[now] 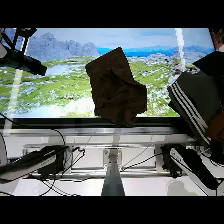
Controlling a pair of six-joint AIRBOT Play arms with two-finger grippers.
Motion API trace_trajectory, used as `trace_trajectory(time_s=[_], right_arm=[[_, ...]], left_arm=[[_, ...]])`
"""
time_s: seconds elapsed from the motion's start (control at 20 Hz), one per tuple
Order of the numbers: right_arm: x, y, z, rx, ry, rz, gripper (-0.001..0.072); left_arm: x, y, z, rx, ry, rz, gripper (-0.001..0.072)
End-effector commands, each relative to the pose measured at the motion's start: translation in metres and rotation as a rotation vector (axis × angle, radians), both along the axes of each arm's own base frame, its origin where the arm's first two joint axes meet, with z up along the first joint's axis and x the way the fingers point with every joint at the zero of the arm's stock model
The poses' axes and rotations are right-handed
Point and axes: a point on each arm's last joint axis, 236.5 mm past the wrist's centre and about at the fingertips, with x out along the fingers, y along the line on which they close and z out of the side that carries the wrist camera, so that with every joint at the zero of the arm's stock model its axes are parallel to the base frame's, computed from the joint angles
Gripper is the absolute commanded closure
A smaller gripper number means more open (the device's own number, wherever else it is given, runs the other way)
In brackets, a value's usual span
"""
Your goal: Fold the clothes and pants, and hang the long-sleeved shirts on hangers.
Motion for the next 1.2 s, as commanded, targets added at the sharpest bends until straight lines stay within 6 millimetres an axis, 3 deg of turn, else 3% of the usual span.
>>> trace_trajectory(time_s=[0.0,0.35,0.45,0.55,0.65,0.7,0.9,1.05,1.15], right_arm=[[0.025,-0.005,0.023,0.014,-0.137,-0.047,0.0697],[0.052,-0.014,0.056,0.029,-0.310,-0.109,0.0696],[0.053,-0.024,0.048,-0.015,-0.287,-0.124,0.0690],[0.039,-0.044,0.010,-0.130,-0.134,-0.133,0.0698],[0.021,-0.066,-0.044,-0.229,0.063,-0.139,0.0698],[0.015,-0.064,-0.071,-0.217,0.140,-0.127,0.0698],[-0.030,-0.003,-0.194,0.038,0.473,-0.011,0.0698],[-0.054,0.058,-0.248,0.341,0.572,0.032,0.0698],[-0.059,0.074,-0.275,0.479,0.602,-0.054,0.0672]], left_arm=[[0.000,0.001,0.000,0.001,-0.001,0.001,0.0668],[0.000,0.001,0.000,0.000,-0.001,0.001,0.0668],[0.000,0.001,0.000,0.000,-0.001,0.001,0.0668],[0.000,0.001,0.000,0.000,-0.002,0.001,0.0668],[0.000,0.001,0.000,0.000,-0.002,0.001,0.0668],[0.000,0.001,0.000,0.001,-0.001,0.001,0.0668],[0.000,0.001,0.000,0.000,-0.002,0.001,0.0668],[0.000,0.001,0.000,0.000,-0.001,0.001,0.0669],[0.000,0.001,0.000,0.000,-0.001,0.001,0.0668]])
